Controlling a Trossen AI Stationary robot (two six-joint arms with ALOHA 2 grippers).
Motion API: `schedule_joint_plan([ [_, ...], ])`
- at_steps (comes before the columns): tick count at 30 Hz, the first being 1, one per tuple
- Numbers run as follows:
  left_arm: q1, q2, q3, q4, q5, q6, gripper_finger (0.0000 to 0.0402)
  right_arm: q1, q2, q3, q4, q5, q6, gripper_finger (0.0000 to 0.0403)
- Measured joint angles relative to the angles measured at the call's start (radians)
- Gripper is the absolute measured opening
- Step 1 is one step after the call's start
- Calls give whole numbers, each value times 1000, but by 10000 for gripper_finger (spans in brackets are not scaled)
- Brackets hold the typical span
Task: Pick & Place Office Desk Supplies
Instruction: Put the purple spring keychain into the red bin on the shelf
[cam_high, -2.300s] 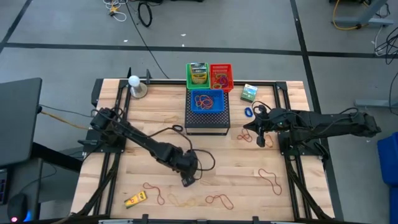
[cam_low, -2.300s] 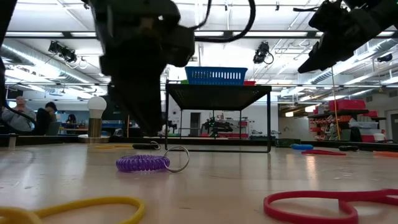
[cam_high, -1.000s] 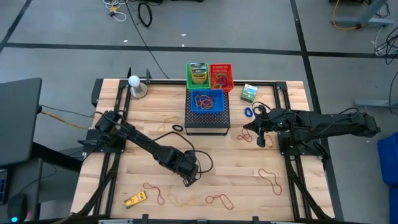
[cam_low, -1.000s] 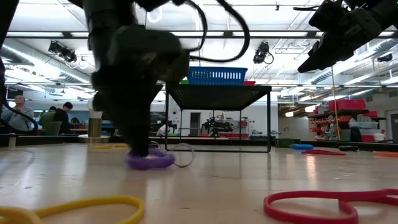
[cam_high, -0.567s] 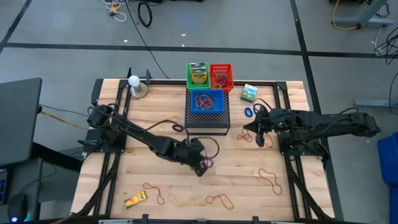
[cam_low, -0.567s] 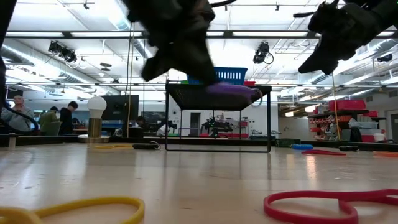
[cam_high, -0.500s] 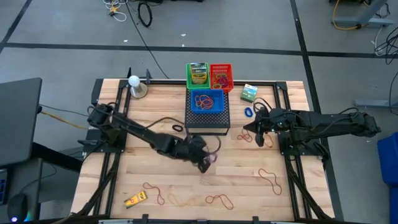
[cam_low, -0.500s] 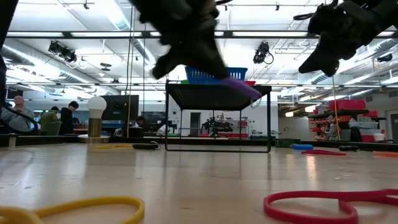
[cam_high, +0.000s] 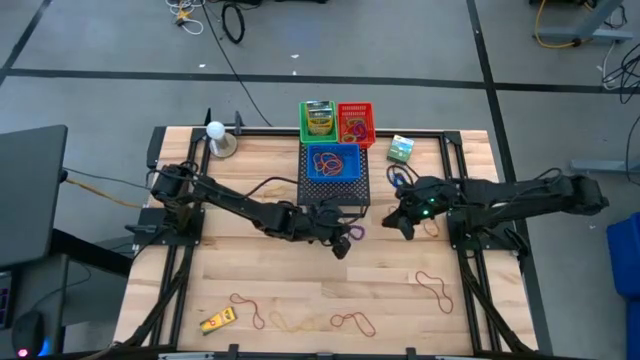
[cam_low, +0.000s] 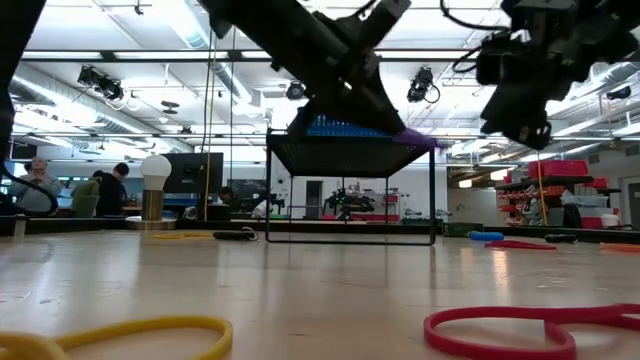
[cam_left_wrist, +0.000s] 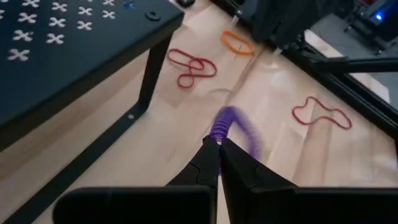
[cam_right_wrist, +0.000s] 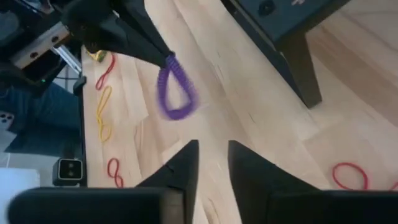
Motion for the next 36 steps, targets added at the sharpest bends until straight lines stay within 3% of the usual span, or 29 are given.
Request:
schedule_joint_plan([
  [7, -1, 26, -1, 117, -9, 26, 8, 0, 119, 0, 171, -70, -43, 142],
  [13, -1, 26, 0, 168, -28, 26, 8, 0, 192, 0, 256, -76, -84, 146],
  [21, -3, 26, 0, 228, -43, 37, 8, 0, 272, 0, 340, -96, -163, 108],
  [30, -4, 26, 0, 229, -44, 41, 9, 0, 276, 0, 367, -90, -289, 58],
  [36, -5, 26, 0, 227, -51, 33, 42, 0, 276, 0, 365, -67, -359, 26],
])
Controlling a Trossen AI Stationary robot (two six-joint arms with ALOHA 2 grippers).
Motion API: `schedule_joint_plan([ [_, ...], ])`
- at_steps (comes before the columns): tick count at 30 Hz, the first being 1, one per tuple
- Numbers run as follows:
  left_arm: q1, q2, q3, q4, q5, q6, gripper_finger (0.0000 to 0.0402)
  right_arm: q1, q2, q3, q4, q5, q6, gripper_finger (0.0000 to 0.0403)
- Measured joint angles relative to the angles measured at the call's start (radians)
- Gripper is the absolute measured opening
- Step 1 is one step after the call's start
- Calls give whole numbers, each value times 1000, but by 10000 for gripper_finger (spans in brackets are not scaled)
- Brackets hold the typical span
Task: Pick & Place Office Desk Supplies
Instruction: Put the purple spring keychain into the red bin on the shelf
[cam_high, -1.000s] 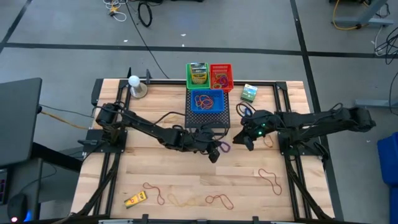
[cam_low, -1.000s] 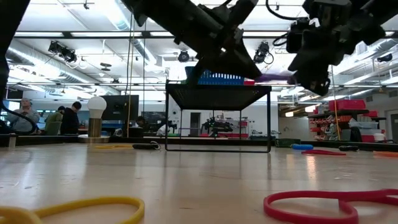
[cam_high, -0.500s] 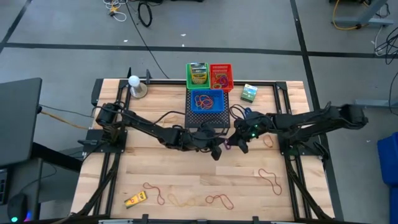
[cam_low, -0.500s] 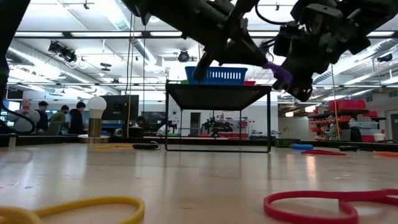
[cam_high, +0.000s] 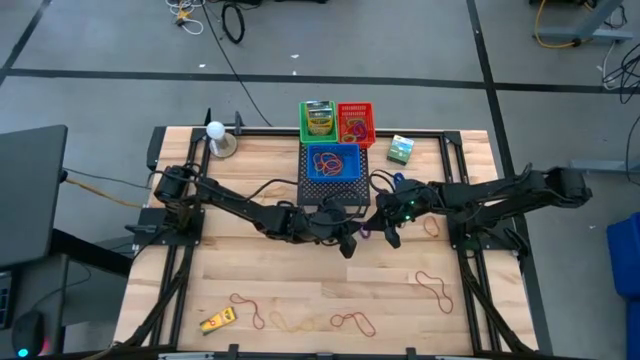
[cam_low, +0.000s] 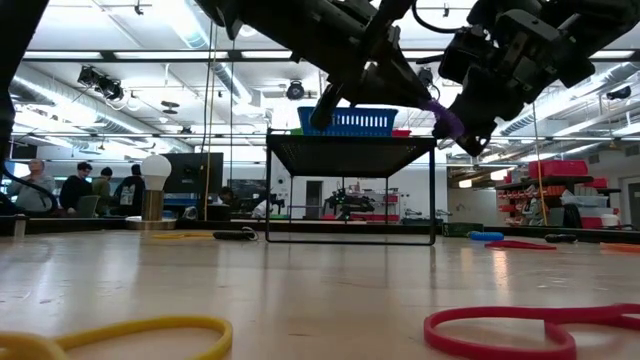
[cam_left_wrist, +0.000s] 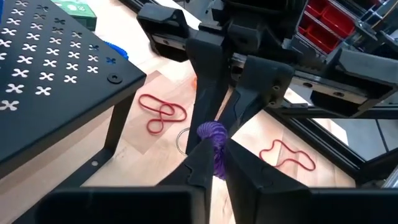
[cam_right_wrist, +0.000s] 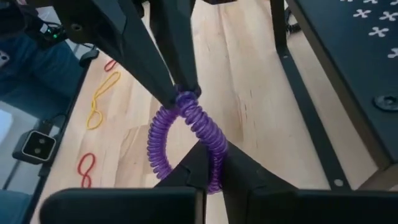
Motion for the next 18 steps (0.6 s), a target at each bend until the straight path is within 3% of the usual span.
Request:
schedule_joint_plan([
  [4, 8, -35, 0, -50, 36, -13, 74, 1, 0, 0, 0, 1, -27, 25],
  [10, 16, -167, 0, -275, 75, 13, 101, 2, -46, 0, -6, 8, -18, 23],
  [14, 37, -272, -41, -339, 127, 92, 85, 2, -125, 7, -24, 75, 17, 22],
  [18, 73, -385, -205, -251, 213, 137, 40, 1, -177, 86, -177, 220, 26, 21],
])
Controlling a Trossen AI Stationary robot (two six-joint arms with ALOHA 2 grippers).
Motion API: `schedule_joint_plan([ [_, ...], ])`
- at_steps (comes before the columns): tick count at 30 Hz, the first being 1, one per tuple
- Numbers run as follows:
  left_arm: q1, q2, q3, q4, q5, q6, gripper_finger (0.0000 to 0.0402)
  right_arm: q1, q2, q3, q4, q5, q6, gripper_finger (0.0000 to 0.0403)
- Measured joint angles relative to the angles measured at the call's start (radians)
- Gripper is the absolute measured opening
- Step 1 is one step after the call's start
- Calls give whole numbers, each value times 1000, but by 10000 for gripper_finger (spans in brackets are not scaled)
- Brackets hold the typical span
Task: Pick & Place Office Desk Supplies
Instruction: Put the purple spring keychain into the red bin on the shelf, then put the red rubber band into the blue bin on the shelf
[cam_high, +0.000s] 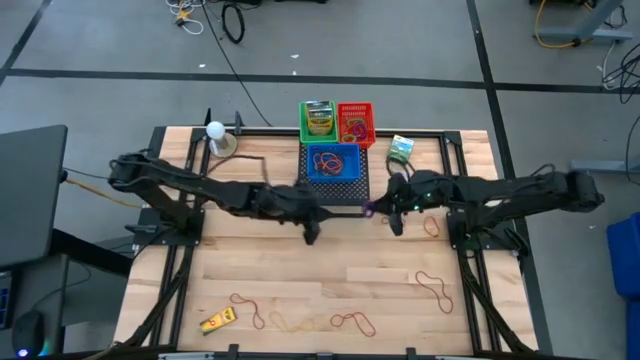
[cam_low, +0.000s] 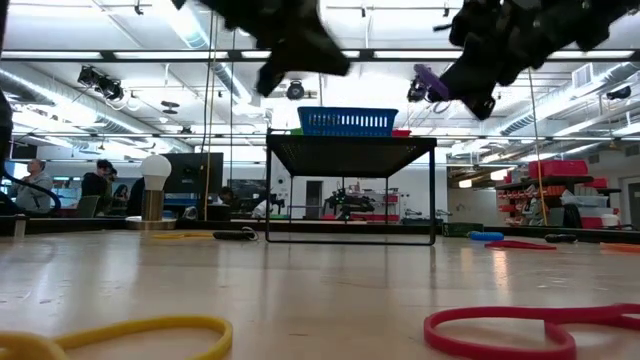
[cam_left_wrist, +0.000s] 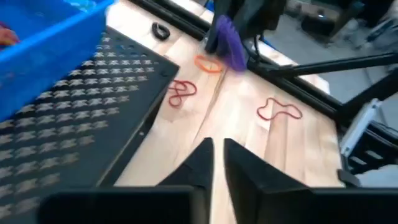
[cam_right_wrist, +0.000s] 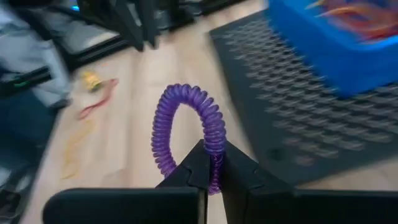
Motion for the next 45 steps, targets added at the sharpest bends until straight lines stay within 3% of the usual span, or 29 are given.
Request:
schedule_joint_plan([
  [3, 34, -88, -149, 152, 43, 13, 8, 0, -4, 107, -156, 93, -3, 21],
  [11, 119, -249, -445, 552, 0, 86, 7, -111, 65, 418, -373, 251, -17, 20],
  [15, 175, -263, -518, 697, -5, 102, 7, -254, 191, 586, -432, 246, -39, 20],
  [24, 254, -260, -534, 716, 2, 172, 12, -527, 571, 878, -556, 170, -185, 20],
  [31, 257, -260, -534, 724, 1, 185, 11, -589, 709, 923, -589, 132, -226, 33],
  [45, 258, -260, -534, 724, -3, 172, 11, -588, 743, 923, -596, 144, -173, 150],
])
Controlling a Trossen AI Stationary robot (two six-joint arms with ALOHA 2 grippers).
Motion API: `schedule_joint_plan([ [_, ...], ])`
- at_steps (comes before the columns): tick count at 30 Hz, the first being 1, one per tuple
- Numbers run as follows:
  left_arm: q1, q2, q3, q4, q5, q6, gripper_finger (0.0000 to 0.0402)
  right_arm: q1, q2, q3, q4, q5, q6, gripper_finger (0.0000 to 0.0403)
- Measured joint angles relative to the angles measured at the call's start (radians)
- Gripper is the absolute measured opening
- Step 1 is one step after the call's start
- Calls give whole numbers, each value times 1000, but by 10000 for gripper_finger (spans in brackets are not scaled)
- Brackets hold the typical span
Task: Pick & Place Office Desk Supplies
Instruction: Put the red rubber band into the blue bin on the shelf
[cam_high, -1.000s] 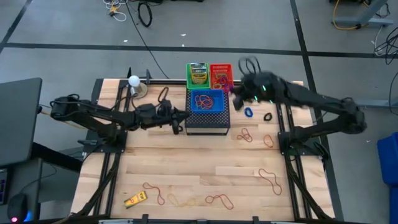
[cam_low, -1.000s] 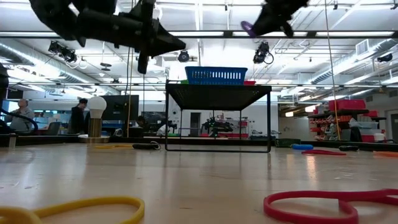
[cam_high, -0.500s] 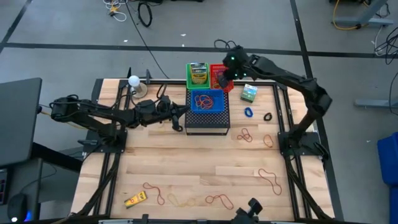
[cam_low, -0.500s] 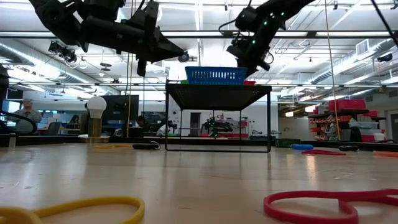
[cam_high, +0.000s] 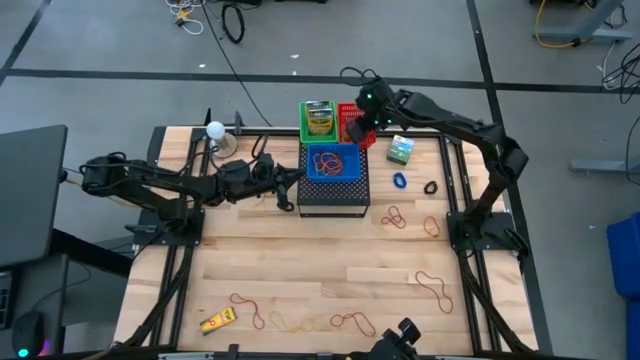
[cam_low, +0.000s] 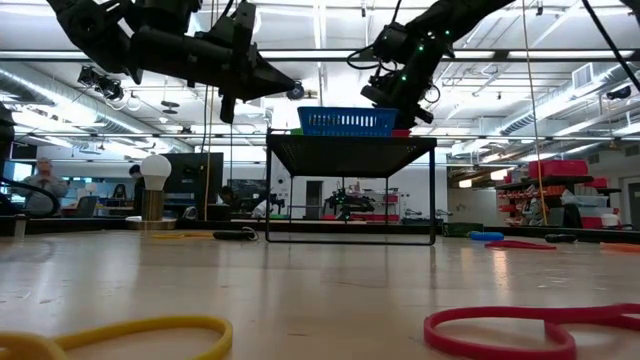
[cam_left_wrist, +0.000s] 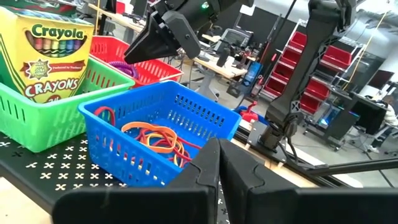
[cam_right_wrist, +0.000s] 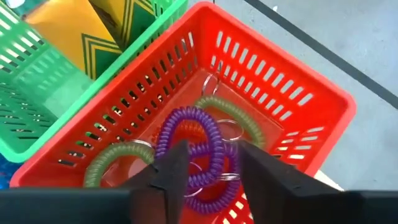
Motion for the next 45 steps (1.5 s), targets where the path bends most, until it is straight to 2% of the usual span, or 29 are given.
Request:
schedule_joint_plan([
  [5, 0, 0, 0, 0, -1, 26, 11, 0, -61, 0, -12, 11, -11, 163],
  [7, 0, 0, 0, 0, -1, 12, 11, 1, -110, 0, -46, 10, -11, 151],
  [10, -9, 0, 0, 0, 6, 8, 11, 28, -200, -25, -76, 15, -11, 110],
  [14, -16, 0, 0, 0, 10, 24, 11, 98, -350, -185, -50, 15, -10, 32],
  [16, -16, 0, 1, 0, 9, 47, 11, 146, -436, -289, -29, 15, 6, 9],
  [22, -14, 0, 1, 0, -1, 51, 11, 307, -663, -550, -12, 71, 252, 16],
  [26, -14, 0, 1, 0, -1, 59, 11, 389, -734, -701, -13, 83, 406, 5],
  [29, -13, 0, 1, 0, -1, 61, 11, 433, -740, -796, -5, 83, 509, 21],
  [35, -16, 1, 1, 0, -1, 46, 11, 506, -740, -942, 35, 80, 653, 103],
  [40, -15, 1, 1, 0, -1, 50, 11, 540, -740, -995, 49, 99, 671, 170],
  [45, -15, 1, 1, 0, -1, 48, 11, 541, -738, -1042, 55, 104, 671, 212],
])
